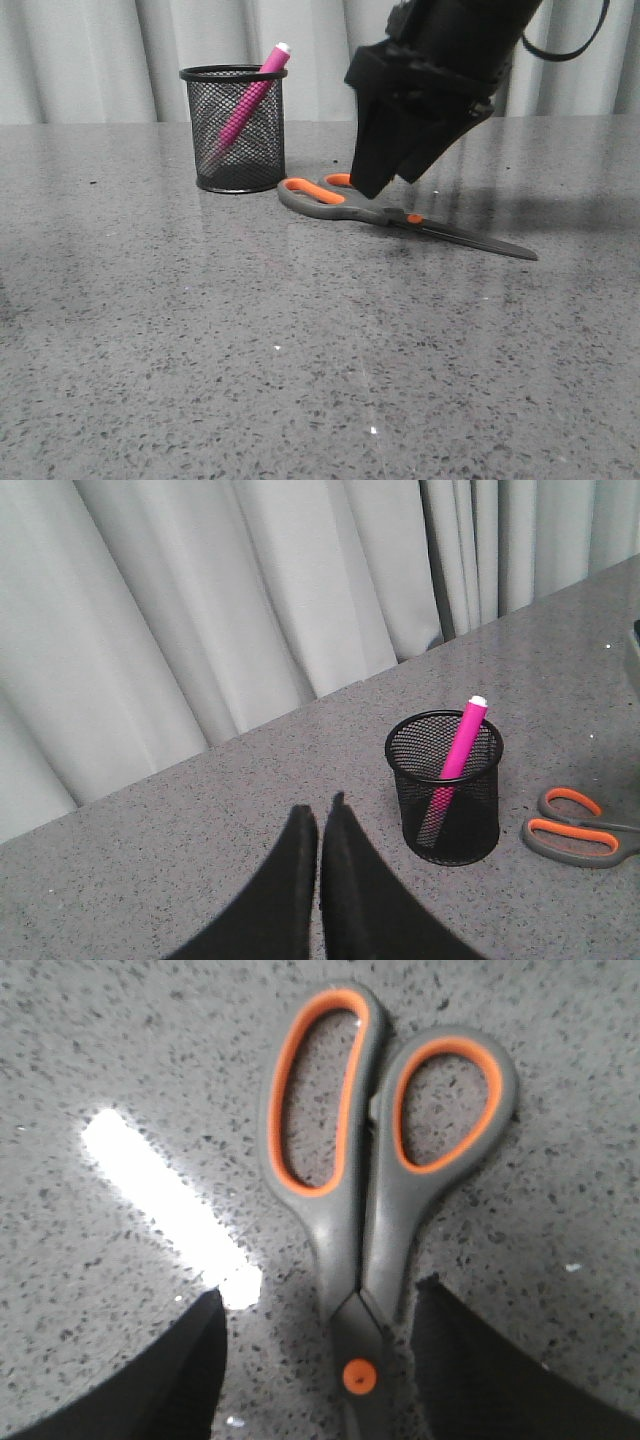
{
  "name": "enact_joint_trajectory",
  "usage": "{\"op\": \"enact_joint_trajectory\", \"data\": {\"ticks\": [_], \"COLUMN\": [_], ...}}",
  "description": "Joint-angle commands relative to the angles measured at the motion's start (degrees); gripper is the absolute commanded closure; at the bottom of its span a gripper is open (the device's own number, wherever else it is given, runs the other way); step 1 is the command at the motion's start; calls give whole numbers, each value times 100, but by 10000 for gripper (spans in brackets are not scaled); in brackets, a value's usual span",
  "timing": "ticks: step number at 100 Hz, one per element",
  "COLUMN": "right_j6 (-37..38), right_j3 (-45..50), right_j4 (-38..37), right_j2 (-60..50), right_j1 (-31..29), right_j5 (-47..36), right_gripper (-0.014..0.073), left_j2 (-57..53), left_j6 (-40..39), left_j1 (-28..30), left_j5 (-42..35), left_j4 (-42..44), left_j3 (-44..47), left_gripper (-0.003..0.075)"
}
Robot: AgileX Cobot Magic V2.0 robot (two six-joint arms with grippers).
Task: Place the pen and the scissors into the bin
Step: 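Lower the right gripper onto the scissors near the pivot and close, then lift the scissors with the right gripper and carry them over the cup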
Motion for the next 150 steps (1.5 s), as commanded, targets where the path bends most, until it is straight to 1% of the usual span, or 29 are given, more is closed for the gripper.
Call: {"op": "enact_joint_trajectory", "data": {"ticks": [1,18,82,105,109,114,117,119,124,126,127,129,139,150], "right_j6": [-62,-62,-66,-109,-122,-122,-122,-122,-122,-122,-122,-122,-99,-11], "right_j3": [-273,-355,-355,-355,-355,-355,-355,-355,-355,-355,-355,-355,-355,-315], "right_j4": [26,-73,-123,-134,-134,-151,-178,-177,-189,-189,-189,-189,-189,-189], "right_j2": [-152,11,306,439,469,497,509,509,509,509,509,509,464,178], "right_j1": [20,29,45,151,163,211,224,226,226,226,226,226,213,213], "right_j5": [-80,-208,-235,-235,-235,-214,-200,-200,-178,-158,-161,-143,-36,-129], "right_gripper": [223,223,223,229,261,333,403,433,569,603,638,669,662,662], "left_j2": [-31,-31,-31,-31,-31,-31,-31,-31,-31,-31,-31,-31,-31,-31], "left_j6": [-66,-66,-66,-66,-66,-66,-66,-66,-66,-66,-66,-66,-66,-66], "left_j1": [17,17,17,17,17,17,17,17,17,17,17,17,17,17], "left_j5": [-320,-320,-320,-320,-320,-320,-320,-320,-320,-320,-320,-320,-320,-320], "left_j4": [-200,-200,-236,-244,-244,-244,-244,-244,-244,-244,-244,-244,-244,-244], "left_j3": [-133,-133,-133,-133,-133,-133,-133,-133,-133,-133,-133,-133,-133,-133], "left_gripper": [739,739,739,739,739,739,739,739,739,739,739,739,739,739]}}
